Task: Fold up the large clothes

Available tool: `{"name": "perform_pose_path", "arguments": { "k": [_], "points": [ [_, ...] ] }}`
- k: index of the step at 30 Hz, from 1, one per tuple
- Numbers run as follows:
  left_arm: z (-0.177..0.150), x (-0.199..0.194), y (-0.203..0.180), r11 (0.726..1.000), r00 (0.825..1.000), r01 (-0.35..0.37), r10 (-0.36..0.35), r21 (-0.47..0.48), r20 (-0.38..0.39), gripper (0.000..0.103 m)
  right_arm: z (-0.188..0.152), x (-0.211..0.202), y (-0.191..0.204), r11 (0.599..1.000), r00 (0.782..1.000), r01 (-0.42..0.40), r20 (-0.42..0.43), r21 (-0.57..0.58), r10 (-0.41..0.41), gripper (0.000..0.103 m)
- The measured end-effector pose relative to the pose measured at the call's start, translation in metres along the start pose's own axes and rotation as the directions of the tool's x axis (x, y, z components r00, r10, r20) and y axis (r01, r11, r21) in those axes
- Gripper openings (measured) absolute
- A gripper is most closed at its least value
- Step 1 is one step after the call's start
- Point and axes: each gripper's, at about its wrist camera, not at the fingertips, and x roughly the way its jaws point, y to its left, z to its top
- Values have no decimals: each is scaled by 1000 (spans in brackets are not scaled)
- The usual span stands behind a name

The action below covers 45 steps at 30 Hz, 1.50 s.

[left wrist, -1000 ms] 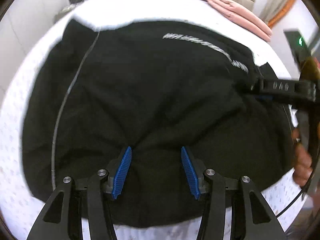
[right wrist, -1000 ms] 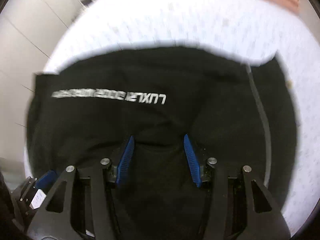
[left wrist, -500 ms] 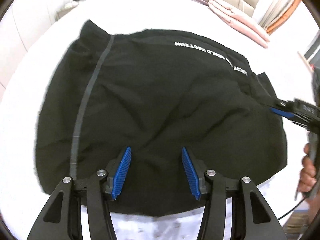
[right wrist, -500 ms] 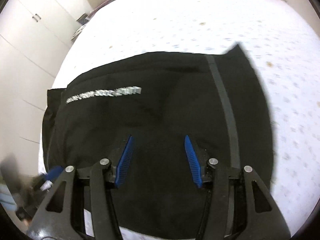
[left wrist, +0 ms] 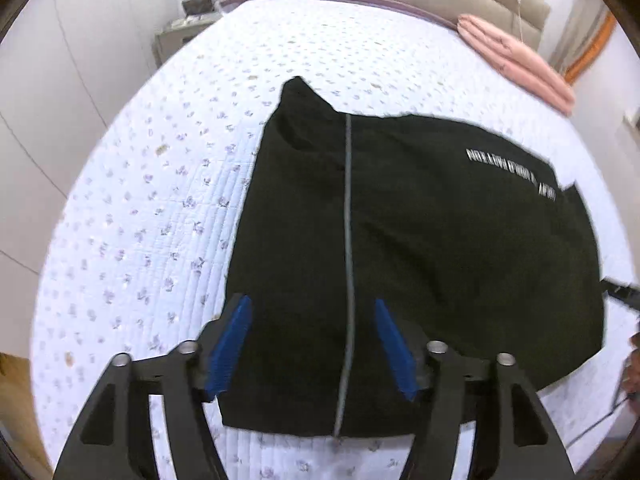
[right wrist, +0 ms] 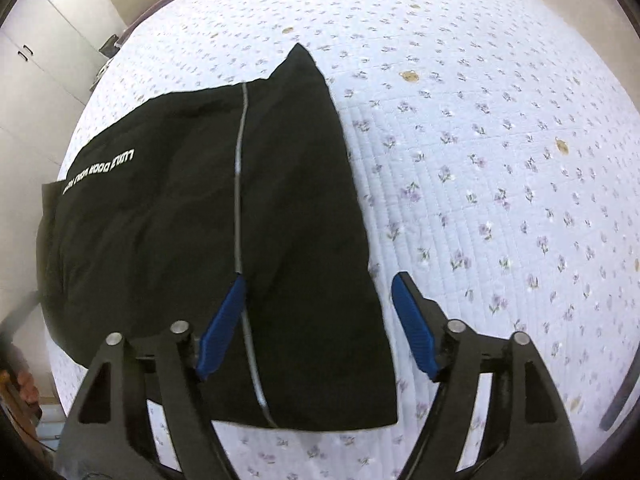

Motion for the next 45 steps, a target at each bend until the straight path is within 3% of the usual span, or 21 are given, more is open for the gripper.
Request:
{"name": "perform_pose_path", "arguments": {
  "k": [6, 10, 15, 21, 26, 31, 34, 35, 36, 37, 39, 40, 42, 45],
  "points": [
    [18, 31, 40, 991, 992, 89, -97, -100, -77, 70, 13, 17, 5, 998, 998, -66, -12, -14, 66, 83],
    [22, 54, 59, 968, 971, 184, -205, -169, -120, 72, 12, 23, 6, 995, 994, -101, -33, -4, 101, 87],
    [22, 74, 58, 965, 966, 206, -227, -161, -127, 79, 12, 43, 0, 987, 984, -162, -79, 19, 163, 101],
    [30, 104, 65, 903, 908, 350, -392, -251, -145, 79, 18, 66, 6, 953, 943, -301, -141, 28, 302, 102],
    [28, 126, 66, 854, 868, 414, -475, -314, -147, 79, 18, 80, 8, 926, 913, -376, -156, 39, 378, 103],
    [30, 145, 56, 814, 841, 454, -526, -362, -128, 79, 15, 80, 10, 904, 893, -427, -148, 16, 425, 102],
    [30, 155, 49, 787, 822, 478, -558, -389, -118, 79, 15, 79, 12, 875, 865, -484, -142, 9, 480, 89],
    [31, 156, 44, 791, 826, 475, -552, -386, -116, 80, 15, 80, 11, 870, 861, -493, -138, 10, 489, 86],
    [31, 155, 39, 801, 834, 468, -540, -374, -115, 78, 13, 79, 10, 861, 853, -509, -131, 8, 505, 78],
    [32, 151, 31, 827, 854, 449, -509, -339, -109, 73, 12, 78, 7, 854, 847, -520, -120, 9, 517, 75],
    [27, 134, 25, 854, 877, 433, -473, -286, -83, 50, 10, 71, 2, 842, 837, -539, -98, 11, 538, 56],
    [25, 125, 22, 861, 883, 435, -465, -264, -61, 45, 10, 66, 1, 838, 834, -546, -85, 7, 545, 51],
    [22, 112, 21, 854, 880, 454, -474, -254, -22, 34, 6, 54, -2, 834, 833, -551, -60, -2, 550, 36],
    [21, 85, 18, 825, 855, 511, -517, -244, 42, 30, -2, 27, 1, 833, 834, -552, -17, -30, 552, 29]
  ]
}}
